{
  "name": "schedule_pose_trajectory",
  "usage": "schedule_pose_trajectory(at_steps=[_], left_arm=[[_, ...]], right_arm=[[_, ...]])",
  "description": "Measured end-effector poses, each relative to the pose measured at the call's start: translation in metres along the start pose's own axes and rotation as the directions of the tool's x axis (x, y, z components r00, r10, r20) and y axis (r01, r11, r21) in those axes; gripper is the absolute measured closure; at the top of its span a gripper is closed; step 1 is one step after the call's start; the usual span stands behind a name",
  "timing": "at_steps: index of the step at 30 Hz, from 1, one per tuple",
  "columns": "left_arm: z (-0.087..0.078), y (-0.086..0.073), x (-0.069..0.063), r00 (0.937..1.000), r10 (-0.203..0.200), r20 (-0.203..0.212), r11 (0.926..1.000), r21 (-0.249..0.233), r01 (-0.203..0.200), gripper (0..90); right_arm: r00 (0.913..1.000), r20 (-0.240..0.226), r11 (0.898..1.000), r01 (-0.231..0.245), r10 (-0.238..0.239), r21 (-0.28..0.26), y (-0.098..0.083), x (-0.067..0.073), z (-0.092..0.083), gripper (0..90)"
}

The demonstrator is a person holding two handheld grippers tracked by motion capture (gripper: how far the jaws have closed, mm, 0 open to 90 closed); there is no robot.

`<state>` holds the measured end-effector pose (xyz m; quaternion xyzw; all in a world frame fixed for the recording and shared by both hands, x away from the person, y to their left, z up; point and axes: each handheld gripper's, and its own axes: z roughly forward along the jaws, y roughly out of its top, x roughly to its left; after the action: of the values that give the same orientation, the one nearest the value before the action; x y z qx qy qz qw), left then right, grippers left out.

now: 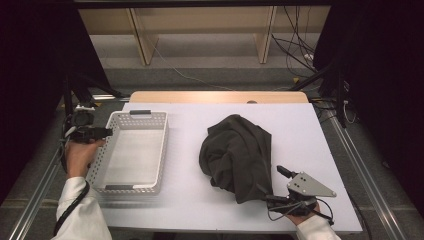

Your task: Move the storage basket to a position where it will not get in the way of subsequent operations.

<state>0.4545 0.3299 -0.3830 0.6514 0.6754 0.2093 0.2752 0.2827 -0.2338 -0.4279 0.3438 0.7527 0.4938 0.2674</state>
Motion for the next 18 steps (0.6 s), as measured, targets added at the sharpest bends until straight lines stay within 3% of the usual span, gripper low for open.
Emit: schedule_pose_trajectory(at_steps=[4, 7, 15, 18], left_arm=[[-0.005, 0.005, -0.014, 0.9984, 0.012, 0.055, 0.9998, -0.014, -0.011, 35.2], [-0.008, 0.008, -0.025, 0.9919, 0.031, 0.123, 0.9994, -0.019, -0.029, 28.7], [-0.011, 0.013, -0.059, 0.9793, 0.083, 0.185, 0.9964, -0.035, -0.077, 22.0], [-0.010, 0.013, -0.070, 0.9769, 0.116, 0.180, 0.9931, -0.038, -0.111, 20.1]], right_arm=[[1.0000, 0.000, 1.000, 0.000, 0.000, 0.000, 0.000, 0.000, 0.000, 17.1], [1.0000, -0.006, 1.000, 0.000, 0.000, 0.000, 0.000, 0.000, 0.000, 17.1], [1.0000, -0.008, 1.000, 0.001, -0.001, 0.000, 0.000, 0.000, 0.000, 17.0], [1.0000, -0.009, 1.000, 0.000, 0.000, 0.002, 0.000, 0.000, 0.000, 17.0]])
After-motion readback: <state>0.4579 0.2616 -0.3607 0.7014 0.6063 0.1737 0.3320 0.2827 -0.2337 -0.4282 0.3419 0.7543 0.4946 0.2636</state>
